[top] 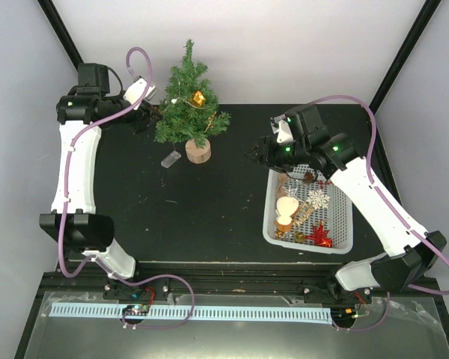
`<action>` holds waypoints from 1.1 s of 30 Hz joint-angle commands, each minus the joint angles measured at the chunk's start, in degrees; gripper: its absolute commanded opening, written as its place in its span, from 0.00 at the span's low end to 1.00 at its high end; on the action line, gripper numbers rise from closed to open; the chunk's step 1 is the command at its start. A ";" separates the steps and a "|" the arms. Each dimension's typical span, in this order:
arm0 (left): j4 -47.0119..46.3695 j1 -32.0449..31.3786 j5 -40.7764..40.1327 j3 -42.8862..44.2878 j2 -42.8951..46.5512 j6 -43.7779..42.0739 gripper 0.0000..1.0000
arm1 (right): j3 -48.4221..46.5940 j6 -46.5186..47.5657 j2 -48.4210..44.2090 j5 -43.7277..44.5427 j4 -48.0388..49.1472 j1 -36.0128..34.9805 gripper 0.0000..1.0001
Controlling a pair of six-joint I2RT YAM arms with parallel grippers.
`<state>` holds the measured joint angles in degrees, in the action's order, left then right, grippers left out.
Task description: Decorate the small christmas tree
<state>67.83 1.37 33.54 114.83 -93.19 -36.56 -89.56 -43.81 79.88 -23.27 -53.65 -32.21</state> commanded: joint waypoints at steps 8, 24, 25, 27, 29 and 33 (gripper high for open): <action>-9.12 2.07 0.66 -0.82 -6.55 2.22 0.44 | 0.90 -2.11 0.71 -1.41 2.65 0.13 0.53; -12.90 1.56 4.43 1.10 -13.17 4.05 0.46 | 2.21 -2.43 2.02 -1.27 3.34 0.13 0.53; -12.87 1.43 4.92 1.12 -13.28 3.92 0.46 | 2.33 -2.35 2.15 -1.18 3.37 0.13 0.53; -12.73 1.05 5.73 0.96 -13.38 3.86 0.47 | 2.75 -2.25 2.29 -1.17 3.46 0.13 0.53; -12.53 0.76 5.90 0.84 -13.54 3.84 0.47 | 3.34 -2.32 2.40 -1.59 3.82 0.12 0.53; -12.53 0.24 6.34 0.09 -13.73 3.95 0.48 | 4.05 -2.25 2.64 -1.76 4.38 0.13 0.53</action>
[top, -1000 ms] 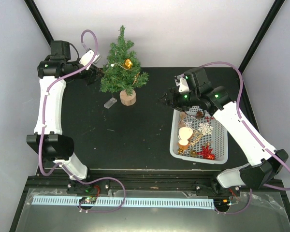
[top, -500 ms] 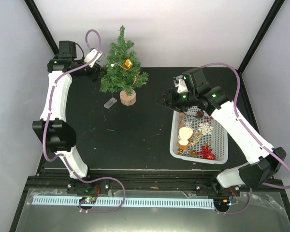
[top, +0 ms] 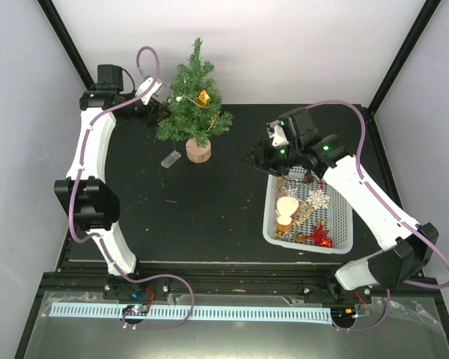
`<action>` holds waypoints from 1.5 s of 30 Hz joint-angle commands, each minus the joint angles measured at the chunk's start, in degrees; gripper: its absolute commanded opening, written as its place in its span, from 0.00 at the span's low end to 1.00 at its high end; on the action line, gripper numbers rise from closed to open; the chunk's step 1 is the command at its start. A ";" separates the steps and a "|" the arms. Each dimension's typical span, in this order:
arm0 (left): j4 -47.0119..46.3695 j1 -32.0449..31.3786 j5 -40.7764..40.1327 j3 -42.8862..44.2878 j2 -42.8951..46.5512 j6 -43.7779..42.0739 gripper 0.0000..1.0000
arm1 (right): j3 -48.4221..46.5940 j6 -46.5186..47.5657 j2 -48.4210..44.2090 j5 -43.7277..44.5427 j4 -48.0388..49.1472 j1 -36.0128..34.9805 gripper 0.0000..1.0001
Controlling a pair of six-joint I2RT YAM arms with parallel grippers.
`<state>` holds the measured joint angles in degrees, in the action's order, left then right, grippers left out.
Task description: Decorate the small christmas tree
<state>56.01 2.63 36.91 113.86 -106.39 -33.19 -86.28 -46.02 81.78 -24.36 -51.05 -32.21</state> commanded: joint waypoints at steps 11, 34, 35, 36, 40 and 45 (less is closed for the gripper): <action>-1.25 -1.75 1.28 -1.62 0.97 0.00 0.48 | 2.19 0.21 1.19 -1.34 3.33 0.13 0.53; -2.84 -0.81 -2.91 -7.79 5.71 -0.67 0.49 | 3.08 0.76 1.30 -2.86 5.20 0.13 0.53; -2.84 -0.69 -2.94 -8.04 5.96 -0.85 0.49 | 3.19 0.77 1.28 -2.88 5.31 0.13 0.53; -2.91 -0.69 -2.86 -8.31 6.20 -0.95 0.49 | 3.26 0.83 1.28 -2.97 5.35 0.13 0.53; -3.53 -0.63 -1.92 -8.47 6.41 -0.68 0.51 | 4.13 0.50 1.19 -3.45 6.08 0.13 0.53; -5.49 -0.73 -0.19 -7.59 5.69 0.47 0.51 | 4.54 0.41 1.19 -3.60 6.29 0.06 0.52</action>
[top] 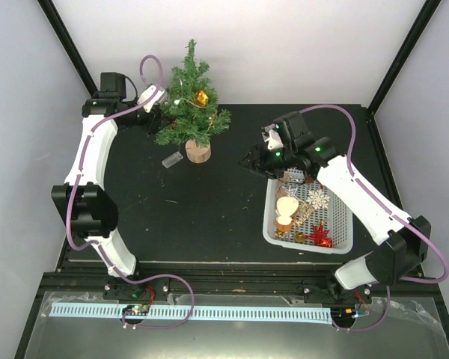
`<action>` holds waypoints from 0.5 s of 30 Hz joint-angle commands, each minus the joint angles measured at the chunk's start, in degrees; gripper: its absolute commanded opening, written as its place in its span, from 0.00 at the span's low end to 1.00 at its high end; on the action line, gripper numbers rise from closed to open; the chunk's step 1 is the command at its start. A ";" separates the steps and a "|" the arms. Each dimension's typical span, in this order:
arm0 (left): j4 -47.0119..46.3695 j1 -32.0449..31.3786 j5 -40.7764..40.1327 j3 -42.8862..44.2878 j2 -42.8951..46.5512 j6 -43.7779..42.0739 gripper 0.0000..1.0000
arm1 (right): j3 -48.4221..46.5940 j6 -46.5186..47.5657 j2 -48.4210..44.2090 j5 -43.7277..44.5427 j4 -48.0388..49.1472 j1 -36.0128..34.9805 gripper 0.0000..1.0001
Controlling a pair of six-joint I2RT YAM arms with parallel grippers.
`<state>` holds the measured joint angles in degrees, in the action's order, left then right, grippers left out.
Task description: Decorate the small christmas tree
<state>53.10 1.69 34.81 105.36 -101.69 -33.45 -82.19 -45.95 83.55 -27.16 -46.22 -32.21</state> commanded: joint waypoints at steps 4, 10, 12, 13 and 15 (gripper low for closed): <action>-1.44 0.19 1.75 3.53 -0.19 1.44 0.53 | 0.47 0.75 -0.67 -0.37 1.02 0.15 0.52; -0.77 1.40 -1.30 3.48 2.37 1.67 0.58 | 0.71 1.58 -1.05 0.59 0.57 0.12 0.52; -0.25 2.93 -0.82 3.23 3.54 1.98 0.58 | 0.87 1.97 -1.01 1.11 0.34 0.10 0.51; 0.33 3.49 -0.46 3.14 3.88 1.88 0.56 | 1.03 2.00 -0.95 1.14 0.33 0.12 0.50; 1.44 4.43 -0.18 2.72 4.59 1.37 0.53 | 1.14 1.97 -0.64 1.22 0.42 0.12 0.44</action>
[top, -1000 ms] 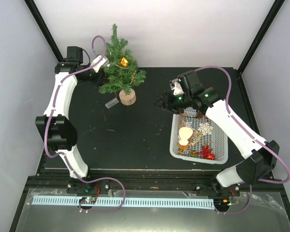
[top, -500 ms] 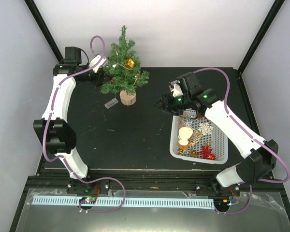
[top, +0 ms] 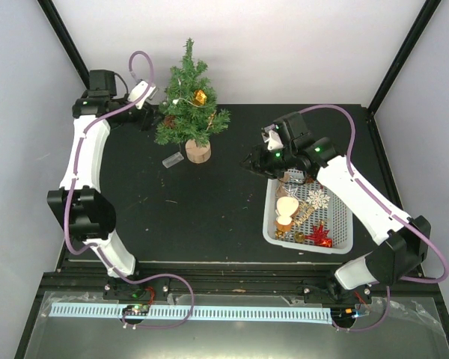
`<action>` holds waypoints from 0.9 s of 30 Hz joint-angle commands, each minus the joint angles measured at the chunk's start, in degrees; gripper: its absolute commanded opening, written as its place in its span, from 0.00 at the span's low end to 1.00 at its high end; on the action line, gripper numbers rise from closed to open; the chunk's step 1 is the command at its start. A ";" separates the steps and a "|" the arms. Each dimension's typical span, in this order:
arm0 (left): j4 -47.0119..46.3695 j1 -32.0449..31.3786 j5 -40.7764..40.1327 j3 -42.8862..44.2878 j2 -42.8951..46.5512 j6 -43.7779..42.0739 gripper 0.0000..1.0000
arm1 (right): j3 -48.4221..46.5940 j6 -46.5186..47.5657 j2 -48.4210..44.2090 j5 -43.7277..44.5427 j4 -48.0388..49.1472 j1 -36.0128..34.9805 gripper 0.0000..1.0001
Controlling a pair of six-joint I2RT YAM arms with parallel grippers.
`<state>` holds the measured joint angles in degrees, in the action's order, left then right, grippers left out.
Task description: Decorate the small christmas tree
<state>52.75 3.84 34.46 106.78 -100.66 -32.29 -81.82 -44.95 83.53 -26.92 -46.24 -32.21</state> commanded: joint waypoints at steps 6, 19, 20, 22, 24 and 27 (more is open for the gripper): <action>1.30 2.76 -0.62 -6.61 5.97 -2.68 0.44 | 0.00 1.29 1.07 3.44 -2.27 0.13 0.33; -1.28 -0.17 1.17 -3.80 1.09 1.53 0.48 | 2.00 1.70 2.69 4.95 -6.05 0.12 0.25; -1.44 -0.24 1.35 -3.50 0.82 1.80 0.48 | 2.12 1.82 2.47 5.27 -6.07 0.12 0.25; -1.38 -0.49 1.55 -3.26 0.36 2.12 0.50 | 2.31 2.07 1.97 6.51 -6.54 0.09 0.25; -1.11 -0.66 1.26 -3.00 0.32 2.49 0.50 | 1.76 2.40 1.80 9.59 -8.77 0.13 0.25; -0.97 -0.37 -1.25 -2.72 1.79 2.91 0.50 | 0.41 2.65 2.65 18.22 -17.70 1.49 0.31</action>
<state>52.29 3.51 34.54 101.01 -99.90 -30.85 -80.03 -43.33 87.02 -19.20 -54.35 -32.12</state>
